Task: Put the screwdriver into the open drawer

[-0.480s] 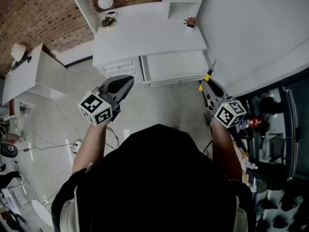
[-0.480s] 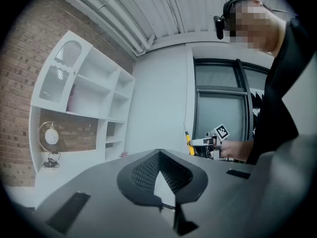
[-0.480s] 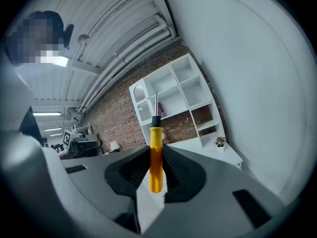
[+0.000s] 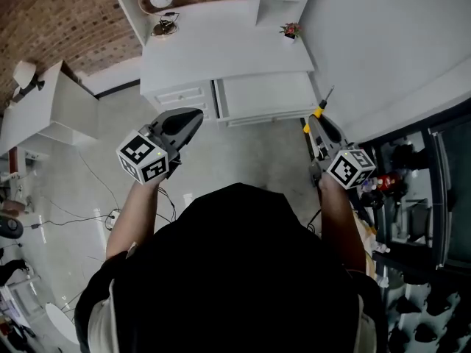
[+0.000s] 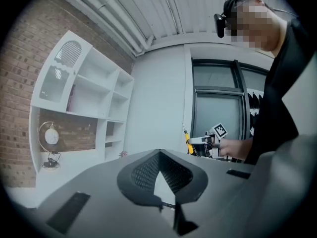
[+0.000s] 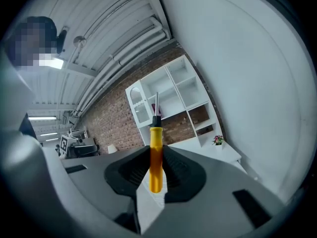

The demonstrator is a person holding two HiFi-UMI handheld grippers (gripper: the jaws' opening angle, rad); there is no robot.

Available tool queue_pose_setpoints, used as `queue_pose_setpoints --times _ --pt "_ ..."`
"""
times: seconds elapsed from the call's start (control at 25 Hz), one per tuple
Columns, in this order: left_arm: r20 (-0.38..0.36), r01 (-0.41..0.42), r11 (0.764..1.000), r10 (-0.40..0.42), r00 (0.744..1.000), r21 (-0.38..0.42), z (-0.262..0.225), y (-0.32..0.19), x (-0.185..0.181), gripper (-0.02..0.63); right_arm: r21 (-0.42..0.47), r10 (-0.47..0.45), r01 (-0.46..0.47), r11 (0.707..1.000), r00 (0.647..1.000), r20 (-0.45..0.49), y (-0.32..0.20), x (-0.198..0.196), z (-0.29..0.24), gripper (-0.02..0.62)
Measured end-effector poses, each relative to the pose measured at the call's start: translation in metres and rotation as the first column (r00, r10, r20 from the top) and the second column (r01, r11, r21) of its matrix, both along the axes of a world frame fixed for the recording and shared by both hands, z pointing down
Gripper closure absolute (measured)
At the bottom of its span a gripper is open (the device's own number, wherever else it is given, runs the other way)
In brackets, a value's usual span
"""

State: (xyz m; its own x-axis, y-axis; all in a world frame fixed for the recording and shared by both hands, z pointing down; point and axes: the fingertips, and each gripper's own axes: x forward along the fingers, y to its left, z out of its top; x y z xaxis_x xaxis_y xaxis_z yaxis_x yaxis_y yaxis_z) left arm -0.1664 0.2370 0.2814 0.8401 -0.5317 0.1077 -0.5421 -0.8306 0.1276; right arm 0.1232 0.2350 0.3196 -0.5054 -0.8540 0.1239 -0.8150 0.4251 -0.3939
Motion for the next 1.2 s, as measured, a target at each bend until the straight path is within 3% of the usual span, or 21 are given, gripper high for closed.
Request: queue_pose_setpoints --times 1.2 --pt "0.012 0.016 1.000 -0.015 1.000 -0.024 0.008 -0.015 -0.029 0.591 -0.002 -0.005 0.005 1.000 1.000 0.010 -0.032 -0.022 -0.002 0.509"
